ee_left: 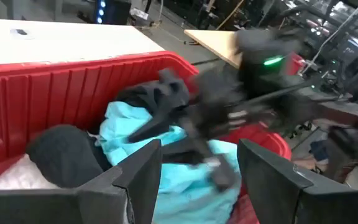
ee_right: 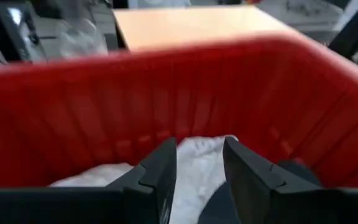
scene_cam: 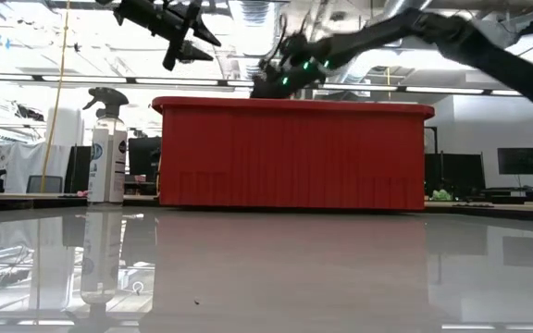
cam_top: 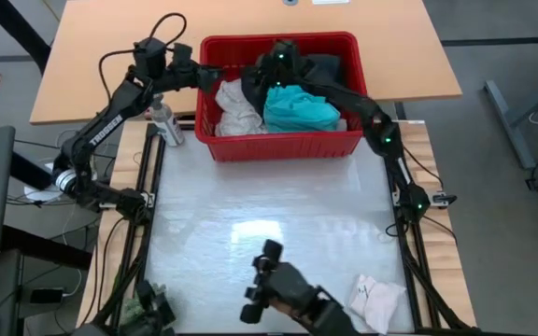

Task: Fold Laundry from Bin
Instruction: Fold the white blouse

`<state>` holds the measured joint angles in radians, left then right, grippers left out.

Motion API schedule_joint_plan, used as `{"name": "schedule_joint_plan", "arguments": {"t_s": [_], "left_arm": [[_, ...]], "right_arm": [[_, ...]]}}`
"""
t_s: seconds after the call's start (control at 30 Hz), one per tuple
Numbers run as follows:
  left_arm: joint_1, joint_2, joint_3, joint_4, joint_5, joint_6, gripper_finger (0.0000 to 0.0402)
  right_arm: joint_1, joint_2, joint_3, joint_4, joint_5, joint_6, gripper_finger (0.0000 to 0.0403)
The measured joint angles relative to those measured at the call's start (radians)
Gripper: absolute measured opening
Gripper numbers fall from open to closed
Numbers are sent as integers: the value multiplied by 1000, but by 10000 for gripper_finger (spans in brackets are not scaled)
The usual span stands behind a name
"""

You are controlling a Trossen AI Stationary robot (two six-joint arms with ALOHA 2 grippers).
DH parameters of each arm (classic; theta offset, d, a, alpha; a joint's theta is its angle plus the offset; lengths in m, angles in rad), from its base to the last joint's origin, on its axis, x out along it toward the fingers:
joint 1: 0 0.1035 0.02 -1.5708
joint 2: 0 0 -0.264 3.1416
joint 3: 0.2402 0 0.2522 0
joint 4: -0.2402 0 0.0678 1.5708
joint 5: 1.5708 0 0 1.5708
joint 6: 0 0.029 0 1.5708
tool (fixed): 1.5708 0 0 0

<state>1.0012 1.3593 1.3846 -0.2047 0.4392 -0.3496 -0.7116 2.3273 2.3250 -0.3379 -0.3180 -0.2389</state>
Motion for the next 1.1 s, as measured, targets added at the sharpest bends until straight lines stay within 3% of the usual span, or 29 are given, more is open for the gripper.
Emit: {"name": "schedule_joint_plan", "arguments": {"t_s": [0.2,0.47,0.63,0.77,1.1], "left_arm": [[0,-23,0,-74,-8,8,199],[0,-23,0,-123,-18,25,199],[0,-23,0,-123,-20,27,199],[0,-23,0,-124,-20,14,199],[0,-23,0,-144,-17,-11,199]], "right_arm": [[22,106,22,67,-107,-8,158],[41,162,30,-46,-143,-188,158],[26,166,26,-209,-122,-342,158],[13,165,26,-315,-21,-440,158],[-2,243,27,-337,55,-495,184]]}}
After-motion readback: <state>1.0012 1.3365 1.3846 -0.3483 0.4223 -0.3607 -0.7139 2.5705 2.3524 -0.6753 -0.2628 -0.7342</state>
